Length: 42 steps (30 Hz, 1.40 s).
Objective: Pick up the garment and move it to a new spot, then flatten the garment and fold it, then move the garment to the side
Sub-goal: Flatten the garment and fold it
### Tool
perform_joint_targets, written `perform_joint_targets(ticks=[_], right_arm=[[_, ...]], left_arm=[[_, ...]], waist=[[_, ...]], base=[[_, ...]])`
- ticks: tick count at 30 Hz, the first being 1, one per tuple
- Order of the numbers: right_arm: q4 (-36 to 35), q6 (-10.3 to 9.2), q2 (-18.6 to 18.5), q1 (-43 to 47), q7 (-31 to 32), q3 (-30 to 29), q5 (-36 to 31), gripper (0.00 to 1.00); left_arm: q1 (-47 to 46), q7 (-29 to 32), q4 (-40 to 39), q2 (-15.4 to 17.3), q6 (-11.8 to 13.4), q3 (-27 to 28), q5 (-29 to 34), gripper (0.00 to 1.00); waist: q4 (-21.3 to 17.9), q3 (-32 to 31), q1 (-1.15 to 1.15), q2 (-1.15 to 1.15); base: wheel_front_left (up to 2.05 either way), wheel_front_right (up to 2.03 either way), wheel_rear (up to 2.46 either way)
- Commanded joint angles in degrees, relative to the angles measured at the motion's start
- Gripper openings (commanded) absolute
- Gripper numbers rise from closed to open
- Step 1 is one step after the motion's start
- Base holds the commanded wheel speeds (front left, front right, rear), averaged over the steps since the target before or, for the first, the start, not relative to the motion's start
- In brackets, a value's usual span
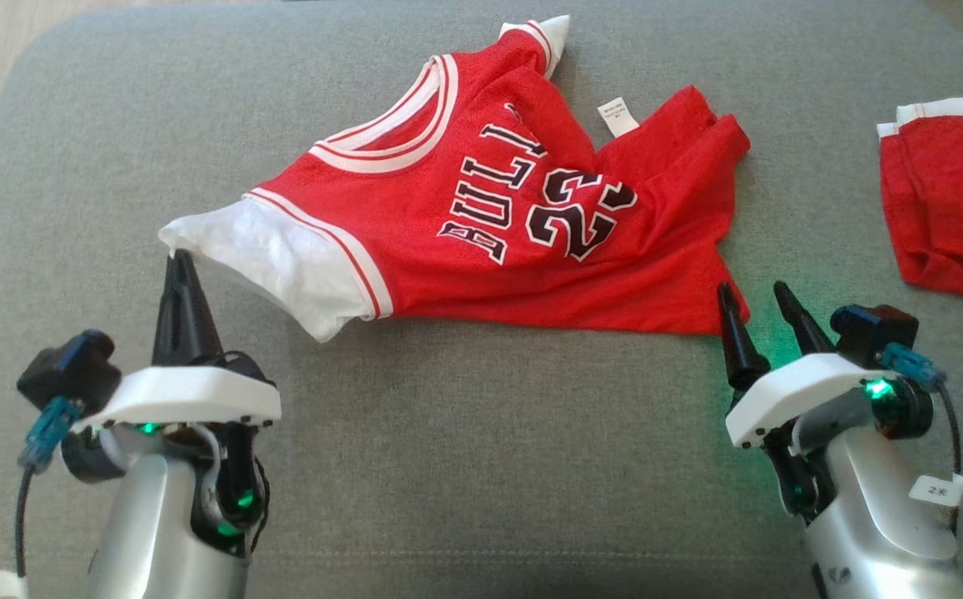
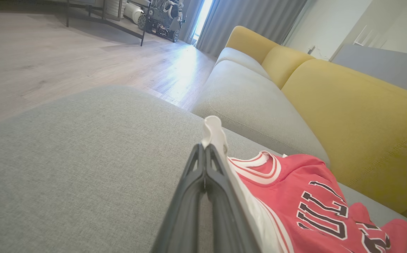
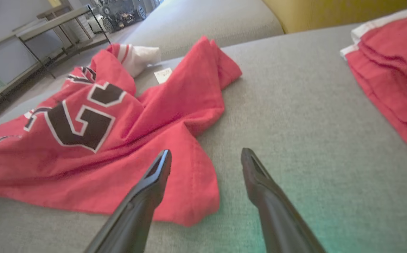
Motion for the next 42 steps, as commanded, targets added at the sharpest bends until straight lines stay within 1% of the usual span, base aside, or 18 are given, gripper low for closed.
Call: perform_joint_targets(ticks=[1,8,13,14,15,16,17,20,23,26,29,34,38,42], right_arm=[[-0.48,-0.04,0.8,-0.17,0.84,0.71,-0.74,1.0],[2.01,-0.04,0.94,0.41,3.87,-0.01,-1.87,1.0],[2.16,-0.04,0.98,1.23,5.89,1.73,-1.23,1.0],[2.12,-0.04,0.98,1.28,6.22,2.15,-1.02,0.96],[2.04,-0.04,0.99,1.34,6.57,2.67,-0.64,0.58],[1.91,-0.04,0.99,1.4,7.01,3.42,-0.13,0.12],[1.72,-0.04,0.99,1.49,7.49,4.35,0.17,0.0],[0.19,-0.04,0.91,1.74,7.46,5.64,0.9,0.0],[-2.33,-0.04,-0.88,1.61,6.59,5.71,0.17,0.0],[-6.06,-0.04,-3.72,0.81,5.84,5.57,-1.09,0.0],[-10.75,-0.04,-7.34,-0.8,5.52,5.71,-2.45,0.0],[-18.84,-0.04,-12.96,-4.46,5.96,6.08,-3.78,0.0],[-24.5,-0.04,-16.74,-7.85,7.73,6.5,-5.07,0.0],[-30.54,-0.04,-19.27,-10.19,11.65,5.31,-6.3,0.0]], left_arm=[[-1.75,-0.7,-1.96,0.96,0.02,1.15,-0.28,0.0],[-1.84,-0.7,-1.97,0.96,0.09,0.66,-0.16,0.0],[-2.11,-0.7,-1.99,0.96,0.1,0.38,-0.21,0.0],[-2.18,-0.7,-2.0,0.96,0.1,0.37,-0.21,0.0],[-2.23,-0.7,-2.01,0.96,0.1,0.36,-0.22,0.0],[-2.26,-0.7,-2.0,0.96,0.07,0.34,-0.23,0.0],[-2.26,-0.7,-1.96,0.96,0.02,0.31,-0.22,0.0],[-2.17,-0.7,-1.85,0.96,-0.19,0.31,-0.18,0.0],[-1.97,-0.7,-2.27,0.96,-0.62,0.59,0.08,0.0],[-1.73,-0.7,-3.27,0.96,-1.31,1.0,0.51,0.0],[-2.18,-0.7,-5.32,0.96,-2.42,1.27,1.45,0.0],[-4.12,-0.7,-9.56,0.96,-5.07,0.64,3.62,0.0],[-6.31,-0.7,-13.46,0.96,-6.86,-0.29,5.69,0.0],[-8.49,-0.69,-18.74,0.98,-7.7,-1.16,7.14,0.0]], waist=[[0.19,0.21,0.0,0.0],[0.22,0.26,0.0,0.0],[-0.15,0.2,0.0,0.0],[-0.23,0.21,0.0,0.0],[-0.3,0.2,0.0,0.0],[-0.36,0.15,0.0,0.0],[-0.44,0.04,0.0,0.0],[-0.6,-0.69,0.0,0.0],[-0.77,-1.85,0.0,0.0],[-1.18,-3.38,0.0,0.0],[-1.61,-4.95,0.0,0.0],[-2.3,-8.47,0.0,0.0],[-2.94,-11.58,0.0,0.0],[-3.57,-13.54,0.0,0.0]], base=[[0.0,0.0,0.0],[0.0,0.0,0.0],[0.0,0.0,0.0],[0.0,0.0,0.0],[0.0,0.0,0.0],[0.0,0.0,0.0],[0.0,0.0,0.0],[0.0,0.0,0.0],[0.0,0.0,0.0],[0.0,0.0,0.0],[0.0,0.0,0.0],[0.0,0.0,0.0],[0.0,0.0,0.0],[0.0,0.0,0.0]])
